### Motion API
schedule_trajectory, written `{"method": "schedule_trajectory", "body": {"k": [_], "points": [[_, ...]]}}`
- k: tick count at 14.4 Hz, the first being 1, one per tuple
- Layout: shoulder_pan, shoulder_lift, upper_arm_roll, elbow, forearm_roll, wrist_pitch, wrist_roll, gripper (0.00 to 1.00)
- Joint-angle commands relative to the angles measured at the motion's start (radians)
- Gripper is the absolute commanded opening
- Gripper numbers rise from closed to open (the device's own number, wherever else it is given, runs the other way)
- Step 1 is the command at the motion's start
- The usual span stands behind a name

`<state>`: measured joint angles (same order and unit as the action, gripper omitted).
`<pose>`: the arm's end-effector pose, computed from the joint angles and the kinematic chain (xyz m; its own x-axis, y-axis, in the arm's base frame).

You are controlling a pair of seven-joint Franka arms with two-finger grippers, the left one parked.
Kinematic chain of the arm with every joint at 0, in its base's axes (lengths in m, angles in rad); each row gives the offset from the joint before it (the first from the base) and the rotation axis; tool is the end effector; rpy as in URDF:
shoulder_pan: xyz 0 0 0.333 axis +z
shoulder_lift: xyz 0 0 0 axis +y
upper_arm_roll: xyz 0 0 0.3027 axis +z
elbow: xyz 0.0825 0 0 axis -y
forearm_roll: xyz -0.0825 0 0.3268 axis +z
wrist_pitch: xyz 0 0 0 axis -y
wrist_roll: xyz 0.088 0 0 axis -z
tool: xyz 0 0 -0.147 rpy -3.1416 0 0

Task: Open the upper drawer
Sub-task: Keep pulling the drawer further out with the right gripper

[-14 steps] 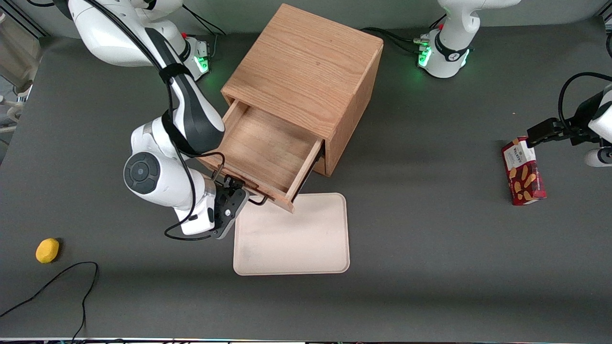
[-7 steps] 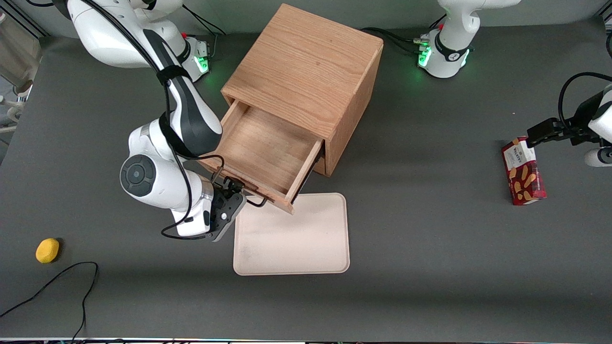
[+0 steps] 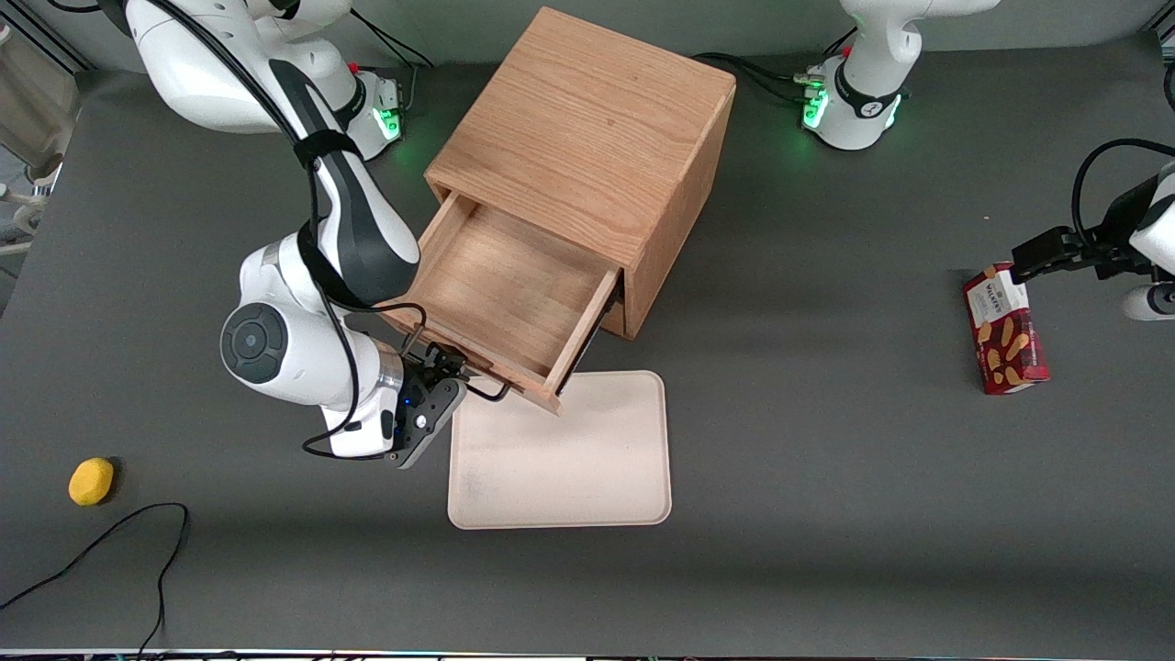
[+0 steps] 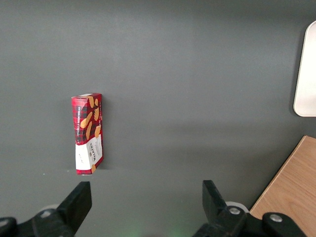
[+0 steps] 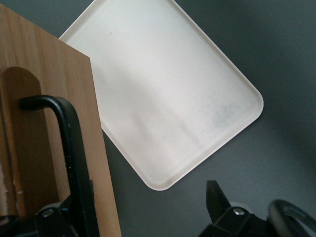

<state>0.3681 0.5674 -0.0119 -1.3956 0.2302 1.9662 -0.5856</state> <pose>0.6055 0.2515 0.3509 0.6595 0.7439 0.1084 0.7493 -0.6390 -0.1736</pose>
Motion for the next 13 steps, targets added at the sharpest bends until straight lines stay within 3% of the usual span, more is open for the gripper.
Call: {"method": "schedule_trajectory", "body": {"k": [1,13], "points": [[-0.024,0.017,-0.003,0.032,0.008,-0.021,-0.002,1.00],[-0.049,0.097,-0.003,0.156,0.006,-0.046,-0.112,1.00]]}}
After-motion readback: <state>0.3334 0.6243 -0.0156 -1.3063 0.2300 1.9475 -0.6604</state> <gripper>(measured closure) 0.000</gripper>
